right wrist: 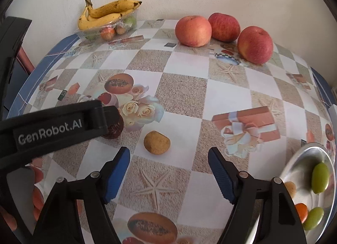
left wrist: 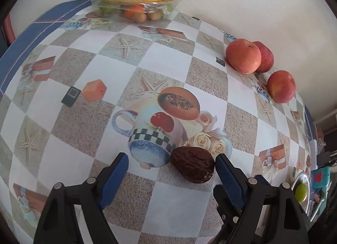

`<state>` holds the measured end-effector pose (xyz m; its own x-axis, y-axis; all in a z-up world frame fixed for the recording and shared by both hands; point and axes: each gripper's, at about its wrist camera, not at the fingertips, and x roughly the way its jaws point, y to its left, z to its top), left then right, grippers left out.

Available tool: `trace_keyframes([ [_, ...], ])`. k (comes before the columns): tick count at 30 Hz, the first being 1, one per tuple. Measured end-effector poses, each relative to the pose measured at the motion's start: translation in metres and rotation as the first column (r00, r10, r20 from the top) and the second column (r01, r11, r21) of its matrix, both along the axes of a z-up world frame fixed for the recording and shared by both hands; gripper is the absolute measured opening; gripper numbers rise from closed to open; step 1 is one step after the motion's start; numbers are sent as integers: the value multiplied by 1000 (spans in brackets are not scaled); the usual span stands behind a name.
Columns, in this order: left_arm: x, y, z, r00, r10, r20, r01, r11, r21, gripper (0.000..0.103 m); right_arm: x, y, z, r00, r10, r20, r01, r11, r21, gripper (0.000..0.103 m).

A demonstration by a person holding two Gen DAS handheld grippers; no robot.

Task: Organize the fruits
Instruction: 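Grasp another brown date with the left tool while the right tool grasps a small brown fruit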

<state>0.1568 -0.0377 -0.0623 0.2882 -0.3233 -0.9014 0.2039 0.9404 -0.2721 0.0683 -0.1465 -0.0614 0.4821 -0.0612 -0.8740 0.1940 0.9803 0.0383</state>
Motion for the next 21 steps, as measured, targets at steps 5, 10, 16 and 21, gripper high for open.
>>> trace_keyframes([
  [5,0,-5,1,999,-39,11,39,999,11,66,11,3,-6,1000,-2,5,2,1000,1,58],
  [10,-5,-8,1,998,-66,-5,66,998,-1,47,13,6,-5,1000,10,1,-10,1000,-17,33],
  [16,-13,-1,2,998,-52,-20,53,999,8,47,6,2,-3,1000,4,-15,-4,1000,4,29],
  [21,-28,7,3,998,-31,-54,32,999,24,47,-9,-2,-1,999,-12,-34,12,1000,-4,28],
])
